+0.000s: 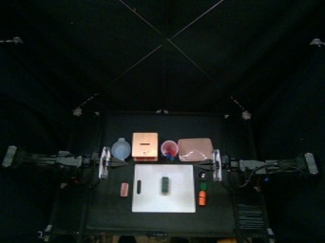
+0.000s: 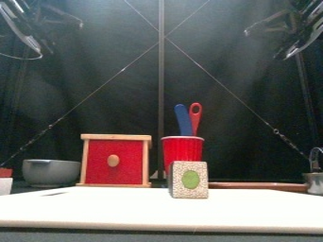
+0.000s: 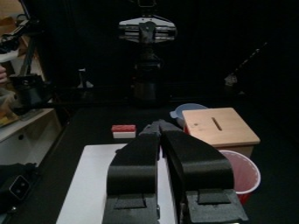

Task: Cut the sushi into 4 pieces with the knife
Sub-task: Pick up the knife at its handle with right hand

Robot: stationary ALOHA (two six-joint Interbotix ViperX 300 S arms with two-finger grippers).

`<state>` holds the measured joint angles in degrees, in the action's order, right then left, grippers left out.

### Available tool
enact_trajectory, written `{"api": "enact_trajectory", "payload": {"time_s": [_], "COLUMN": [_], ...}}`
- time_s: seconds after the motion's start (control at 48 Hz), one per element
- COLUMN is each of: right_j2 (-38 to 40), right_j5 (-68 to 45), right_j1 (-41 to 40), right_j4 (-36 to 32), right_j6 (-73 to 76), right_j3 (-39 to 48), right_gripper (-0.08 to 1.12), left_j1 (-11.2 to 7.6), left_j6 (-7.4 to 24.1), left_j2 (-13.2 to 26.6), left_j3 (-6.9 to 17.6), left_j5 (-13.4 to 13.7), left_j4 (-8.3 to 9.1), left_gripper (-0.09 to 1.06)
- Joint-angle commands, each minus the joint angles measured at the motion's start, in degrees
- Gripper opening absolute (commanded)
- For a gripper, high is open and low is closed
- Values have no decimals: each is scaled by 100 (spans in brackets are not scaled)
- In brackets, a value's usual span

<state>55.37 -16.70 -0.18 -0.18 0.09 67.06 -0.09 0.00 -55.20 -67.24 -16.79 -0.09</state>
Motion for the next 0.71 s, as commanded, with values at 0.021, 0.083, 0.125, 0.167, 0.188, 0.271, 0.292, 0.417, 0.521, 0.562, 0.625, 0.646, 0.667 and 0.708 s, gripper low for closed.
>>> {"api": "enact_trajectory", "payload": {"time_s": [0.021,0.083,0.125,0.167,0.188,0.271,0.292,0.417,0.521,0.562,0.625,0.646,0.667,0.708], "right_j2": [-62,-105,-167,-264,-316,-571,-650,-1160,-1626,-1802,-2048,-2136,-2215,-2417], "right_j5": [-97,-97,-97,-97,-97,-70,-53,176,598,791,1134,1266,1406,1758], "right_j1": [18,26,18,-9,-18,-141,-193,-431,-554,-571,-598,-598,-606,-633], "right_j4": [44,53,62,79,105,255,299,527,615,633,633,642,624,624], "right_j6": [35,44,53,53,53,53,53,53,53,53,53,53,53,53], "right_j3": [-202,-360,-475,-606,-668,-914,-984,-1433,-1898,-2083,-2399,-2514,-2610,-2856], "right_gripper": [-3,0,2,4,4,5,5,5,5,5,5,5,5,6], "left_j1": [18,18,18,0,0,-35,-35,-53,-70,-70,-70,-70,-70,-70], "left_j6": [-18,-18,-18,-18,-18,-26,-18,-18,-9,-9,-9,-9,0,0], "left_j2": [149,176,193,220,237,352,387,615,800,870,976,1002,1020,1046], "left_j3": [-9,-26,-35,-44,-44,-35,-26,44,97,132,167,167,167,158], "left_j5": [-211,-237,-237,-237,-237,-246,-246,-246,-246,-246,-237,-246,-246,-246], "left_j4": [-132,-176,-185,-193,-202,-246,-264,-334,-343,-352,-352,-352,-352,-343], "left_gripper": [-8,-7,-5,-3,-3,-2,-3,-2,-2,-2,-2,-2,-2,-2]}}
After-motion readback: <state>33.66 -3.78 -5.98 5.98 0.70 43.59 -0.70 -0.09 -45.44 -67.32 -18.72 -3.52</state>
